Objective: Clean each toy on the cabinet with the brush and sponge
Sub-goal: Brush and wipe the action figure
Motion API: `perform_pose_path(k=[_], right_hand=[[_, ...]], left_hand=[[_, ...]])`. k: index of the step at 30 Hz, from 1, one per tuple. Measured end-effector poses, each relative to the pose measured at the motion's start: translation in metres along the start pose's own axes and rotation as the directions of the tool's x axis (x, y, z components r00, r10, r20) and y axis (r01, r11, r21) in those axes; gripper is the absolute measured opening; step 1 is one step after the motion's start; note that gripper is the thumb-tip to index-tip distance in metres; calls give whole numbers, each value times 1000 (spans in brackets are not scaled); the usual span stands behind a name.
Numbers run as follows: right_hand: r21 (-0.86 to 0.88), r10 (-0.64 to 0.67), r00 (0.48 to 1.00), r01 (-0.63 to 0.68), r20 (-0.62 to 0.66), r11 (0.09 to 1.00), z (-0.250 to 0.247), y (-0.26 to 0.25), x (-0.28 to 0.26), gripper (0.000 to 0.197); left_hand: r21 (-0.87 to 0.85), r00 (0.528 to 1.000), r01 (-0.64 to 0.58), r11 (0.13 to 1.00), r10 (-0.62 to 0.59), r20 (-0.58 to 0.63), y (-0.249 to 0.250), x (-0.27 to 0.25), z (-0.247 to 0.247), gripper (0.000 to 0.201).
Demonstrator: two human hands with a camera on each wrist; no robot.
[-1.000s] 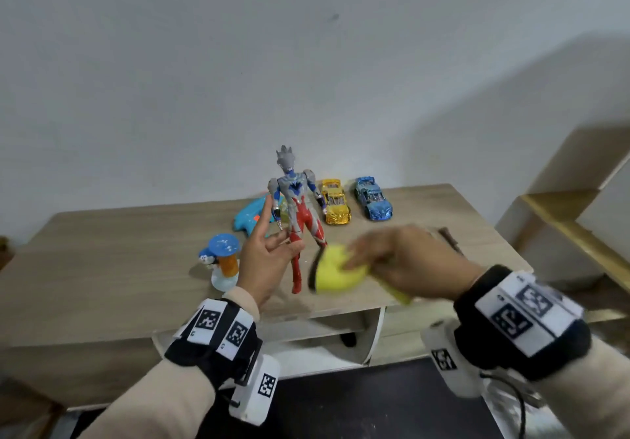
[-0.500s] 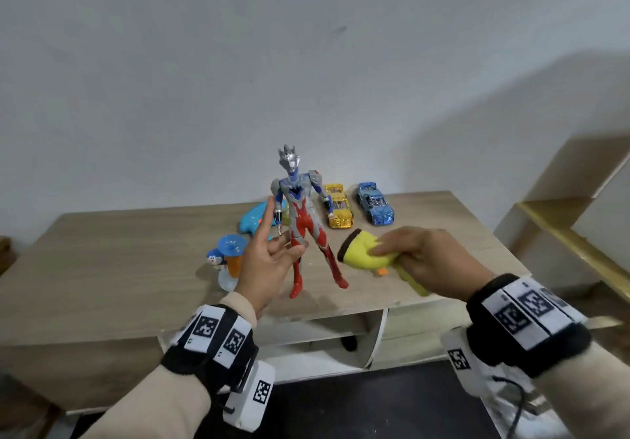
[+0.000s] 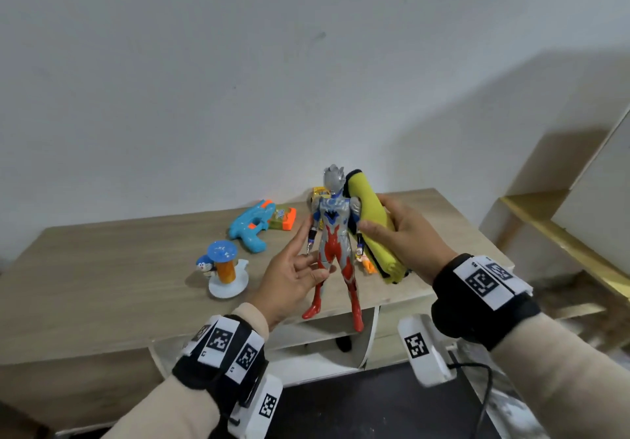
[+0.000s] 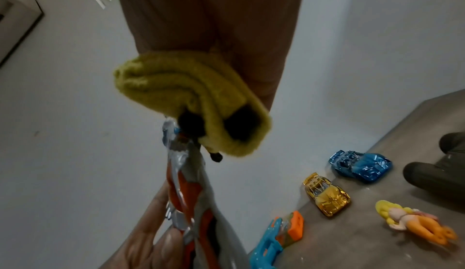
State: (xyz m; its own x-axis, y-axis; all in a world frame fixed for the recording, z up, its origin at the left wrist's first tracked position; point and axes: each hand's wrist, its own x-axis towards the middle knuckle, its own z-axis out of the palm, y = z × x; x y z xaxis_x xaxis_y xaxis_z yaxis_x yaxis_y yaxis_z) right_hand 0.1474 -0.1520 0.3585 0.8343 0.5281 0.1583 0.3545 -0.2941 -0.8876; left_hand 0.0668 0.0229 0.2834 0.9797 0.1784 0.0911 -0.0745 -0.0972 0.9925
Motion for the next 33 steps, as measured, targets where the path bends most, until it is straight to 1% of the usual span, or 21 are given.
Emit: perform_pose_path(k=[3, 5, 6, 8, 10, 12, 13, 15, 16, 19, 21, 24, 26, 28, 31, 32, 33], right_hand=[[-10, 66, 997, -67, -40, 998, -2, 8, 0, 39], [-45, 78, 993, -82, -83, 996, -3, 16, 2, 36], [-66, 81, 991, -88, -109, 994, -3, 19, 2, 35], [-87, 88, 986, -101, -144, 991, -4, 27, 5, 34], [-103, 91, 982, -109, -163, 989, -6, 33, 8, 34], [-167, 67, 981, -97, -182, 981, -9, 37, 11, 37], [-202, 43, 982, -81, -186, 976, -10, 39, 12, 38], [-262, -6, 984, -41, -178, 964, -11, 40, 14, 41], [-288, -31, 985, -19, -168, 958, -11, 40, 15, 42], [-349, -110, 985, 59, -129, 935, -11, 37, 16, 46], [-365, -172, 978, 118, -121, 924, -12, 34, 16, 46], [-375, -253, 962, 198, -102, 906, -16, 34, 18, 44], [-395, -281, 959, 241, -45, 887, -19, 36, 19, 46], [-396, -308, 951, 282, -3, 874, -26, 37, 20, 48], [-436, -356, 932, 290, -76, 852, -45, 37, 31, 49], [-451, -374, 923, 295, -94, 842, -50, 36, 37, 49], [-458, -411, 907, 327, -94, 826, -52, 35, 42, 49]], left_hand=[[66, 999, 18, 998, -20, 31, 0, 1, 6, 85], [123, 999, 33, 992, -38, 38, 0, 4, 11, 82], [175, 999, 46, 984, -50, 21, 3, 6, 14, 79], [312, 996, 78, 947, -64, -55, 10, 12, 18, 70], [450, 991, 97, 888, -43, -128, 22, 20, 23, 57], [516, 983, 101, 850, -4, -185, 35, 27, 29, 51], [495, 978, 84, 865, 23, -207, 40, 32, 33, 52], [385, 960, 41, 922, 71, -272, 49, 40, 41, 54], [360, 945, 15, 933, 104, -311, 52, 45, 46, 51], [429, 888, -50, 902, 237, -394, 59, 58, 55, 23], [412, 863, -72, 908, 263, -431, 60, 65, 59, 14], [290, 843, -88, 953, 226, -488, 57, 74, 60, 19], [220, 847, -79, 972, 182, -499, 53, 80, 58, 20], [130, 863, -42, 991, 101, -494, 48, 85, 53, 18], [-70, 885, -6, 998, -27, -464, 42, 89, 45, 25], [-119, 894, -7, 993, -47, -446, 40, 90, 43, 26], [-168, 905, -15, 986, -58, -421, 39, 91, 43, 28]])
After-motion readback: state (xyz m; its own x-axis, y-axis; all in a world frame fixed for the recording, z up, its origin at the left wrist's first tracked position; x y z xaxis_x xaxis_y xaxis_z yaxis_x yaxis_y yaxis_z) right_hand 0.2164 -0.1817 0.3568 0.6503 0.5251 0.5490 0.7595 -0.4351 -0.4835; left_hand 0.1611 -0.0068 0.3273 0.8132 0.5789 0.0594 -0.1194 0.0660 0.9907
